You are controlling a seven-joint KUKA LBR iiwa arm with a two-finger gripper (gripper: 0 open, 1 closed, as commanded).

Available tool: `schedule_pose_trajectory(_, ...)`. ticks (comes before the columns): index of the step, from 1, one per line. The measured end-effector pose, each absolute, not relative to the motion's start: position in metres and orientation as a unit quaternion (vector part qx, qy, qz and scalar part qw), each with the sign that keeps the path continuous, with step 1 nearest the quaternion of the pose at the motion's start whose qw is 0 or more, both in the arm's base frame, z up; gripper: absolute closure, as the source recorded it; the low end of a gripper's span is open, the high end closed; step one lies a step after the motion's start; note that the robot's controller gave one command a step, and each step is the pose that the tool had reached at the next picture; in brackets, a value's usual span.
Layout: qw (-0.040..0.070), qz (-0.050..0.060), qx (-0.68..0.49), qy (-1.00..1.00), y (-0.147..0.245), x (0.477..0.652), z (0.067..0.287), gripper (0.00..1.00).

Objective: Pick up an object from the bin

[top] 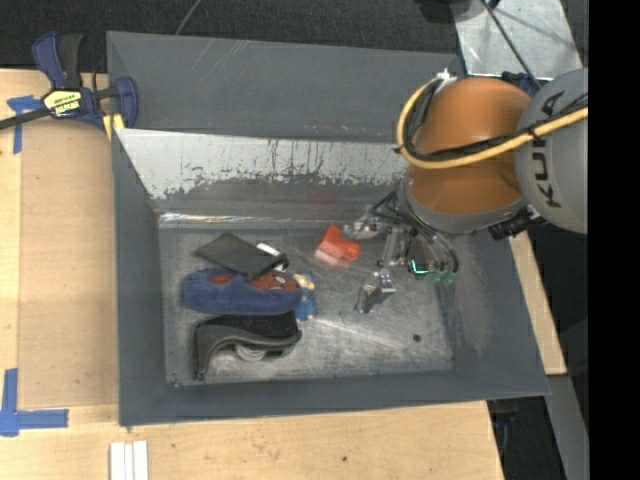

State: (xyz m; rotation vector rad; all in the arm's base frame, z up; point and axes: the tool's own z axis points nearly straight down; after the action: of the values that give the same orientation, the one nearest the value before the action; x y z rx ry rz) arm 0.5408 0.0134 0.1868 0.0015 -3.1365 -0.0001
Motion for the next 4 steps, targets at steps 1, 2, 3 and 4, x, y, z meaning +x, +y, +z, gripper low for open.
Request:
schedule_pose_trajectory(1,-0.001,0.000,-0.013,-1.000,0.024,0.602,0.093,0.00)
schedule_pose_trajectory(2,-0.002,-0.001,0.072,-0.997,0.006,0.625,0.075,0.00)
schedule_pose_trajectory(3,-0.012,-0.002,0.071,-0.997,0.007,0.629,0.079,1.00)
schedule_pose_trajectory(4,-0.006,0.000,0.049,-0.999,0.017,0.620,0.211,1.00)
